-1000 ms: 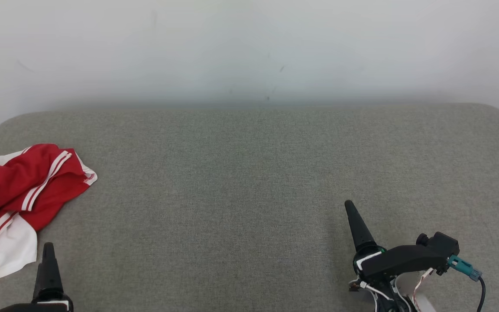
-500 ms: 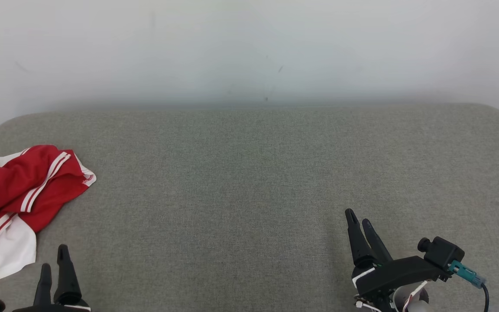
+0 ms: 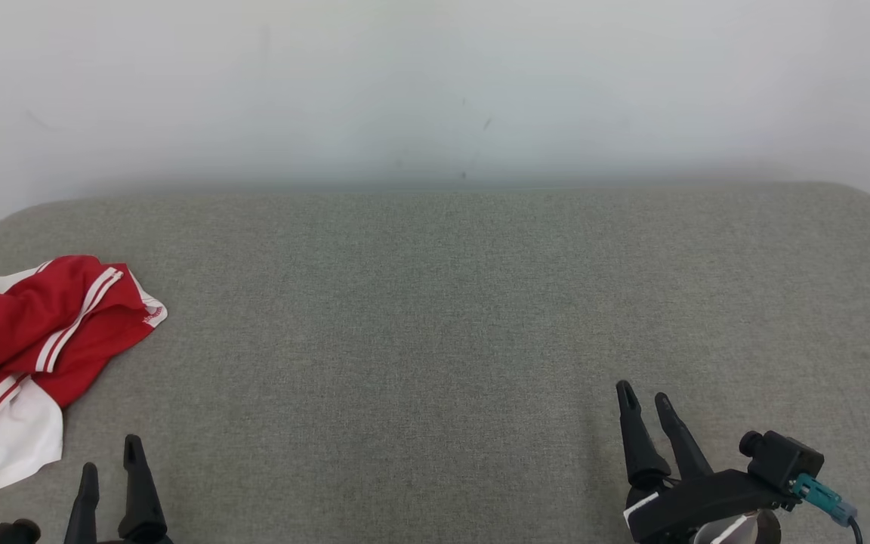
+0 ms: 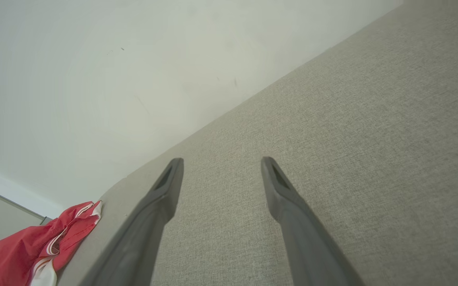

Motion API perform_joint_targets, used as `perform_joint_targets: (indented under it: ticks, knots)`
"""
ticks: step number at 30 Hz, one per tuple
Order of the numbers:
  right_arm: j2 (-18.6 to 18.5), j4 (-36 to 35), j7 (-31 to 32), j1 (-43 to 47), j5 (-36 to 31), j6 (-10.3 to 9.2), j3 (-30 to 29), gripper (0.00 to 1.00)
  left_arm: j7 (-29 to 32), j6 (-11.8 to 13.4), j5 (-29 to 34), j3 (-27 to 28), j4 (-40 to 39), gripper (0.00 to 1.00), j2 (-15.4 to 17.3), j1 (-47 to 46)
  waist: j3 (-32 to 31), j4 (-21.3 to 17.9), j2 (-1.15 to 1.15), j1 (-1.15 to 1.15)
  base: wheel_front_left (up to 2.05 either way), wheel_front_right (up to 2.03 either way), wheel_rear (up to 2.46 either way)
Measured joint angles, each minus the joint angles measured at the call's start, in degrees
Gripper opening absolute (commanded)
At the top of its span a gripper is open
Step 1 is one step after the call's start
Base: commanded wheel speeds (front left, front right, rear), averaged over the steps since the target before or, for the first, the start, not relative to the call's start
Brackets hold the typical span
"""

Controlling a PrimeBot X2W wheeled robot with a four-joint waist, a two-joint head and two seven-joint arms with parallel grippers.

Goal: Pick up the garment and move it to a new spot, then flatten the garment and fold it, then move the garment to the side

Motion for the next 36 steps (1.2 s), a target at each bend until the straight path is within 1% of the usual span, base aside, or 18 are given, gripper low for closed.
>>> perform_joint_targets:
  ticks: [18, 36]
  knots:
    - [0.0, -3.2, -2.1, 4.1, -12.3, 0.0, -2.1, 1.0, -2.9, -0.2, 11.9, -2.1, -2.0, 1.0, 0.0, 1.7, -0.1, -0.3, 0.0, 0.0, 0.0, 0.0, 0.0]
    - [0.0, -5.9, -4.1, 7.0, -22.9, 0.0, -3.3, 1.0, -5.4, 0.3, 20.2, -3.3, -3.3, 1.0, 0.0, 3.5, -0.5, -0.2, 0.0, 0.0, 0.0, 0.0, 0.0]
